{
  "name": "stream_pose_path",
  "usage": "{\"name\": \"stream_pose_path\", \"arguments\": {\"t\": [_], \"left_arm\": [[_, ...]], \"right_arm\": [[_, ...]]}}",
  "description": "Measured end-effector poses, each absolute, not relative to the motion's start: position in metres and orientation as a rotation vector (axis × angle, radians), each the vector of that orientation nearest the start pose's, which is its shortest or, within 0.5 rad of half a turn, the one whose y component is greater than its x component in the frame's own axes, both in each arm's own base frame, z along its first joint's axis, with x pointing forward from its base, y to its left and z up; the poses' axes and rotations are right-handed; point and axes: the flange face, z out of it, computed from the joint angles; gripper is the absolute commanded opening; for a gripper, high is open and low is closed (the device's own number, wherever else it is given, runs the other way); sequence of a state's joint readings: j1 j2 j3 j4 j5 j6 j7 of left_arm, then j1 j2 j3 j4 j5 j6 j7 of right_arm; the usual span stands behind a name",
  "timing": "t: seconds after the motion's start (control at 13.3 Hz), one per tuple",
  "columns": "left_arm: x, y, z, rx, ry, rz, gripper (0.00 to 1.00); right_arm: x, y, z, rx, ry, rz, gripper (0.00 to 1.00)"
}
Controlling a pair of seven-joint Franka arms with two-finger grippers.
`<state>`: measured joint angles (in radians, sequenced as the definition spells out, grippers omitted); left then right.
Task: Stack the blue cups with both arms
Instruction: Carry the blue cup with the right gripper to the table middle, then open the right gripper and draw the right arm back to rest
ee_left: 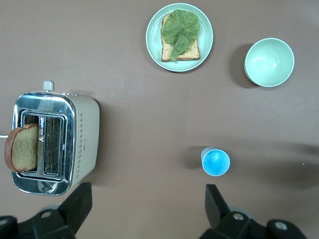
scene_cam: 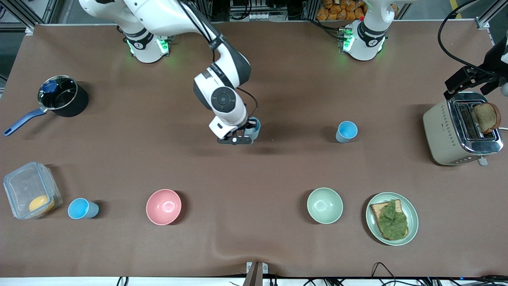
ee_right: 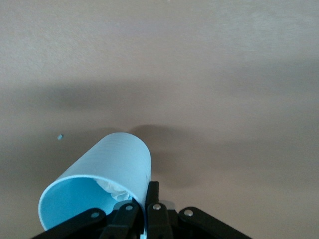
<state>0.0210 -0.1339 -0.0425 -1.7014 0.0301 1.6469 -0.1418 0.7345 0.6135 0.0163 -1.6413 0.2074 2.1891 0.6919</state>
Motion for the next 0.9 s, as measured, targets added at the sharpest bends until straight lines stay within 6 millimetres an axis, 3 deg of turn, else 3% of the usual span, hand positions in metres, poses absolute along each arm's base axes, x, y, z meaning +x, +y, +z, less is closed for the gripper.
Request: {"name": "stream_pose_path", "arguments": {"t": [0.08,0.15,0.38,0.45,0.6,0.75,0.9], "left_arm": [[0.519,-0.01,0.641,-3.105,-0.185,-0.127,1.0],[0.519,-0.01,0.641,-3.105,-0.185,-0.128,1.0],[0.519,-0.01,0.641,-3.105,-0.186,-0.128,1.0],[0.519,-0.01,0.642,-3.105,-0.186,-0.128,1.0],[0.519,-0.01,0.642,-3.105,-0.186,-0.129,1.0],[0.519,-0.01,0.642,-3.105,-0.186,-0.129,1.0],[0.52,-0.01,0.642,-3.105,-0.185,-0.129,1.0]], "right_arm": [[0.495,0.473,0.248,-3.033,0.12,0.228,0.4],[0.497,0.475,0.244,-3.027,0.13,0.218,0.99],[0.501,0.479,0.252,-3.012,0.152,0.209,1.0],[0.506,0.482,0.267,-3.01,0.153,0.214,1.0],[0.529,0.469,0.321,-3.02,0.179,0.248,1.0],[0.566,0.421,0.387,-3.015,0.252,0.278,1.0],[0.597,0.348,0.443,-3.007,0.284,0.27,1.0]]}}
